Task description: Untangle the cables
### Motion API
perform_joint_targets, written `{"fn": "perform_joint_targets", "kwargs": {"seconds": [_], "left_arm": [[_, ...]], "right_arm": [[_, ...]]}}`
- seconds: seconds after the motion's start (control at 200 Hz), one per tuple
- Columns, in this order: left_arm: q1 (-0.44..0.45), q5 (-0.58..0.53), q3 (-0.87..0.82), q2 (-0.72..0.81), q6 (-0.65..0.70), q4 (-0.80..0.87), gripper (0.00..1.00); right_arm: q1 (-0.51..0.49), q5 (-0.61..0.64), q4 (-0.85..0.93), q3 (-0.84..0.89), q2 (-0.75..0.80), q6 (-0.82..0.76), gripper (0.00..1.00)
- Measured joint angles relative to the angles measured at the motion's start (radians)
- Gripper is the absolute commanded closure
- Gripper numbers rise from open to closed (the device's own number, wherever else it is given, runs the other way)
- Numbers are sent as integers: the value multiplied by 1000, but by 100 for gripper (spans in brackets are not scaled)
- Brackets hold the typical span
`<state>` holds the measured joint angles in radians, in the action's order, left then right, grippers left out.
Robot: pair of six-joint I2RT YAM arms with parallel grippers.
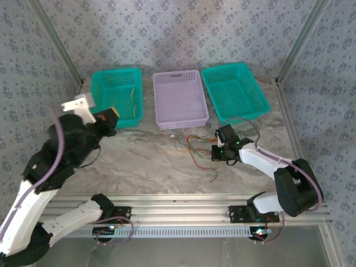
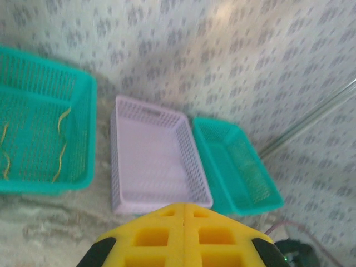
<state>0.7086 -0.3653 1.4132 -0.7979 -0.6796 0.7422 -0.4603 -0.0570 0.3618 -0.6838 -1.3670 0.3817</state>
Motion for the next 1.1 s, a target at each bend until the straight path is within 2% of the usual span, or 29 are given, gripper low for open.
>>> {"fn": "perform_joint_targets", "kwargs": {"seconds": [0.115,0.315,0.41,0.54,0.745,1.099], "left_arm": [[0,-29,45,44,21,7,100],[0,-39,29,29,36,18,100],[-1,-16,-9,8,33,17,57],[-2,59,-119,-43,1,-18,39],[-2,163,-344,-157,-67,-104,25],[-1,280,-592,-357,-150,-329,22]], "right_arm": [[0,18,4,0,0,4,100],[-16,20,5,0,4,3,100],[-43,26,5,1,28,3,100],[-54,24,4,1,51,3,100],[-54,24,4,1,51,3,100],[-54,19,2,1,51,2,100]]}}
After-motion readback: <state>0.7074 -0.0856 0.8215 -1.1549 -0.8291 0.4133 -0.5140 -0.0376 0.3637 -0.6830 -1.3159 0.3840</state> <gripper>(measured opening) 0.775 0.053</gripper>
